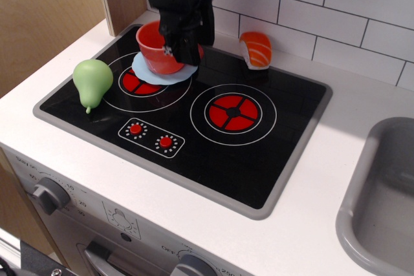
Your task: Take cup off plate
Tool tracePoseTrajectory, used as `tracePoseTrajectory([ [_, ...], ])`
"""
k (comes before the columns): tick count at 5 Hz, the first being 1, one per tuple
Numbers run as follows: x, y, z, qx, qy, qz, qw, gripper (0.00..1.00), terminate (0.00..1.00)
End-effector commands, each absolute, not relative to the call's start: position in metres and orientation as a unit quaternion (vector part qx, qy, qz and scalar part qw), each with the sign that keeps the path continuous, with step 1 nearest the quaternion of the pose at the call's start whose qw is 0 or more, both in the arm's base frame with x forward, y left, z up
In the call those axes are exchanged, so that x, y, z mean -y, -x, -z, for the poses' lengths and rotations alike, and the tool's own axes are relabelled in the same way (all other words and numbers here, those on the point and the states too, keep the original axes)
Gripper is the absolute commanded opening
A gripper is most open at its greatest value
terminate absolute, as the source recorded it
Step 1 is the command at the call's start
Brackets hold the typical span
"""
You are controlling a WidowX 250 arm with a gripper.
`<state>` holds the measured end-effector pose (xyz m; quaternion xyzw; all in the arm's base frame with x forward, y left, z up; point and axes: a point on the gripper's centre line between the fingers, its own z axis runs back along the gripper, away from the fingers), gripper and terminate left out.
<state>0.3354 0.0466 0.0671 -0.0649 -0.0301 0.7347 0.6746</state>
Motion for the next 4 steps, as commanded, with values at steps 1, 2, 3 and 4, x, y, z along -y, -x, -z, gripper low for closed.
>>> tracePoseTrajectory([
  [1,-0.053,-0.336,-0.087,0.054,0.087,-0.720,0.686,0.00,0.00],
  [2,-0.046,-0.326,-0.096,0.068,0.094,-0.698,0.707,0.00,0.00],
  [3,-0.036,-0.318,-0.107,0.055,0.106,-0.683,0.721,0.00,0.00],
  [4,-0.019,-0.301,-0.103,0.034,0.109,-0.665,0.738,0.00,0.00],
])
